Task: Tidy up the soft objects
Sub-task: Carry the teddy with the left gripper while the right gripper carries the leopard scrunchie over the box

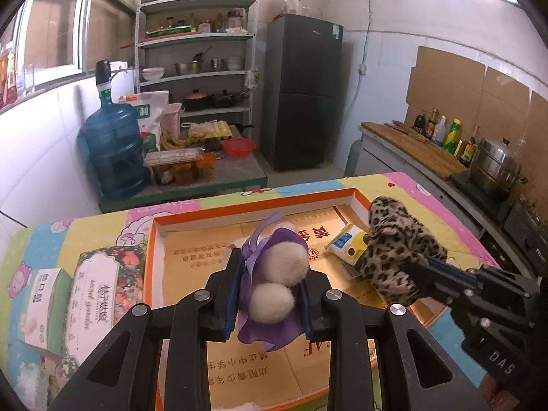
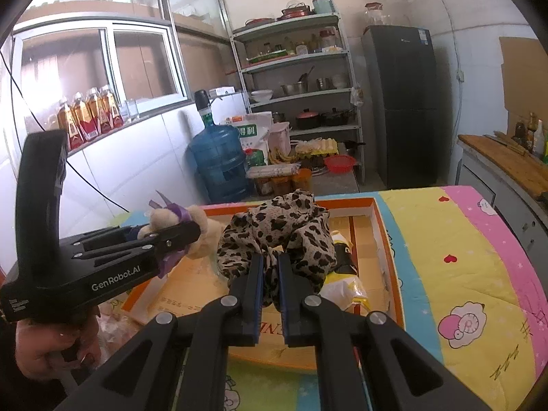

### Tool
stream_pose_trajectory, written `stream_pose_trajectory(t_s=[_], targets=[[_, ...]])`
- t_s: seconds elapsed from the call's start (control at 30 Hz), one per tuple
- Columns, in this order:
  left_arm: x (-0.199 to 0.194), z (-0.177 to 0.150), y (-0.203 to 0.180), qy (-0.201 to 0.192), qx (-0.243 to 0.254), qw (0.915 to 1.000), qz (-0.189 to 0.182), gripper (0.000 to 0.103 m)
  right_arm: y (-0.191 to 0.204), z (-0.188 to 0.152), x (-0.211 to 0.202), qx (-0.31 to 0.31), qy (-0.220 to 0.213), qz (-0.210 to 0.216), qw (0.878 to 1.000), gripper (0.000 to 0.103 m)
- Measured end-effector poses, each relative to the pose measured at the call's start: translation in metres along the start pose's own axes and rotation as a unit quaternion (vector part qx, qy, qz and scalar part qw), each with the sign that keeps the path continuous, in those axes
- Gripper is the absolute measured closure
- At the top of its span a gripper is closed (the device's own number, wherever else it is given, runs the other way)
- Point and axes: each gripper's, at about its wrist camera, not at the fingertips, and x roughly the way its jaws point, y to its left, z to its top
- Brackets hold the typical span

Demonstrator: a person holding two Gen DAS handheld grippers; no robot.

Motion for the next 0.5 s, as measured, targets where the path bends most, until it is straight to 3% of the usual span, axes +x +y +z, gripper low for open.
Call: stream_pose_trajectory(t_s=[0.03, 0.5], targets=[[0.002, 0.001, -0.001, 0.001, 0.001, 1.0000, 0.001, 0.074, -0.001, -0.001, 0.003, 0.001, 0.003, 0.002, 1.000, 0.094], [0.022, 0.001, -0.001, 0.020, 0.000, 0.9997, 0.014, 0.074, 0.002, 0.001, 0.032, -0.015, 0.039, 0.015, 0.999, 0.094]])
